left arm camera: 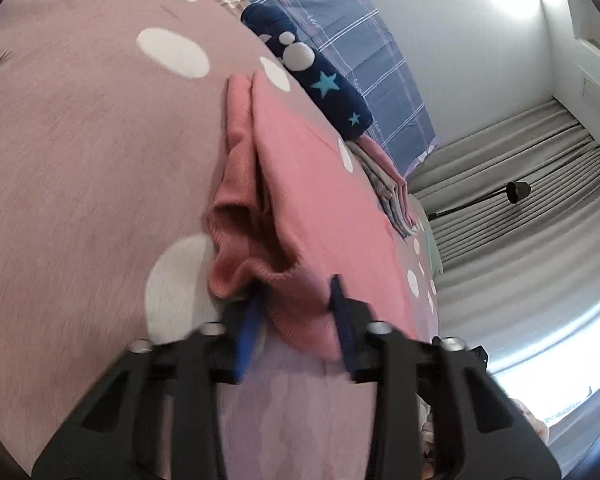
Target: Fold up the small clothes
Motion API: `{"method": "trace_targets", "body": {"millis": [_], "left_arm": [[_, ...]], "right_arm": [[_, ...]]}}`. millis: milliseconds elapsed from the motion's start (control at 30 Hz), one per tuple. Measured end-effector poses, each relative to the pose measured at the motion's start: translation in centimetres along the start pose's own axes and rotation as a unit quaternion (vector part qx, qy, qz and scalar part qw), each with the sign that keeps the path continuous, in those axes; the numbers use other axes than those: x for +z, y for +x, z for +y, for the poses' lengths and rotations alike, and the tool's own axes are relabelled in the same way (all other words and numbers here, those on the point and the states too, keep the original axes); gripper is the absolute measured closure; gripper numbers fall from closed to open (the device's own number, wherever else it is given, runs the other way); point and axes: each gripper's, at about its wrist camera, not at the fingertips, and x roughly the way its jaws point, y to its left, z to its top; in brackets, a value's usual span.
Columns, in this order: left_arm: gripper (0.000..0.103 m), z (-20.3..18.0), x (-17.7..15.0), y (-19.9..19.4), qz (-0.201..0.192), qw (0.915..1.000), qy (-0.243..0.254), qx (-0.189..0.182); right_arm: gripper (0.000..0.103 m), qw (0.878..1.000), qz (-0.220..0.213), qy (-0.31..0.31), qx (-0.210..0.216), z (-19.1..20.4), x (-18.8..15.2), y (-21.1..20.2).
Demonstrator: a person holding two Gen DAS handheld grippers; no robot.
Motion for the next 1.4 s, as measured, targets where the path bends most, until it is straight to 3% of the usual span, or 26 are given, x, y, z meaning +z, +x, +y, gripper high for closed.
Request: {"method": "trace_targets", "body": {"millis": [33, 100, 133, 233, 367, 500, 600, 633, 700, 767, 800, 833, 900, 1000, 1100, 1167, 1233, 1300, 1400], "left_arm": [[0.098, -0.3, 0.3, 0.2, -0.006, 1.0000, 0.002, 0.006], [0.099, -1.3, 0.6, -0.4, -0.024, 0.9997, 0.007, 0.003], [0.099, -1.9, 0.5, -1.1, -0.034, 0.9992, 0.020, 0.003], [0.100, -5.1, 0.3, -3.7, -0.053, 0.9948, 0.084, 0.023], [0.099, -7.6, -1.7, -5.6, -0.025, 0.9849, 0.153, 0.078], [0.099, -5.3, -4.1, -5.4, 0.013, 0.9737, 0.172, 0.149], [0.093, -2.9, -4.6, -5.5, 0.029, 0.9747, 0.140, 0.172], [0.091, -2.8, -4.5, -6.0, 0.022, 0.9710, 0.141, 0.192], [0.089, -3.7, -4.2, -6.8, -0.004, 0.9594, 0.164, 0.229], [0.087, -6.0, -4.0, -7.7, -0.049, 0.9324, 0.218, 0.285], [0.085, -7.0, -3.9, -7.8, -0.060, 0.9256, 0.234, 0.291], [0.083, -8.4, -3.8, -7.6, -0.069, 0.9208, 0.254, 0.288], [0.078, -10.9, -3.9, -6.4, -0.066, 0.9246, 0.272, 0.258], [0.078, -14.5, -4.9, -1.6, -0.011, 0.9335, 0.305, 0.188], [0.078, -18.1, -7.2, 4.9, 0.055, 0.9257, 0.348, 0.138], [0.078, -20.4, -9.3, 9.0, 0.100, 0.9157, 0.374, 0.107], [0.077, -22.6, -11.8, 12.1, 0.136, 0.9000, 0.407, 0.079], [0.065, -24.3, -14.6, 14.7, 0.164, 0.8792, 0.443, 0.062], [0.062, -25.5, -17.5, 17.3, 0.187, 0.8495, 0.488, 0.070]], "right_arm": [[0.040, 1.000, -0.005, 0.013, -0.006, -0.1, 0.5, 0.5], [0.065, 0.999, -0.012, 0.017, -0.024, 0.0, 1.0, 1.1], [0.099, 0.999, -0.013, 0.022, -0.038, 0.0, 1.0, 1.4], [0.099, 0.999, -0.040, 0.009, -0.024, 1.2, 0.8, -0.5], [0.099, 0.997, -0.050, -0.042, -0.030, 3.4, -0.5, -3.7], [0.099, 0.997, -0.014, -0.041, -0.069, 1.7, -3.1, -4.4], [0.098, 0.995, 0.011, -0.034, -0.091, -1.1, -4.6, -3.5], [0.098, 0.996, 0.009, -0.029, -0.081, -1.5, -4.8, -3.5], [0.098, 0.996, 0.008, -0.038, -0.075, -1.2, -4.8, -4.0], [0.091, 0.996, 0.009, -0.052, -0.076, -0.6, -4.5, -4.4], [0.091, 0.995, 0.008, -0.058, -0.078, -0.3, -4.3, -4.4], [0.089, 0.995, 0.002, -0.069, -0.078, 0.0, -4.0, -4.8], [0.085, 0.993, -0.013, -0.087, -0.083, 0.4, -3.5, -5.5], [0.085, 0.989, -0.023, -0.104, -0.099, 0.6, -2.1, -5.8], [0.085, 0.986, -0.022, -0.122, -0.113, 1.0, 0.0, -5.6], [0.085, 0.982, -0.019, -0.145, -0.122, 1.6, 1.8, -5.4], [0.085, 0.981, -0.011, -0.155, -0.120, 2.0, 3.7, -5.0], [0.085, 0.980, 0.003, -0.167, -0.109, 2.2, 5.7, -4.2], [0.084, 0.981, 0.043, -0.165, -0.088, 2.3, 9.3, -1.2]]}}
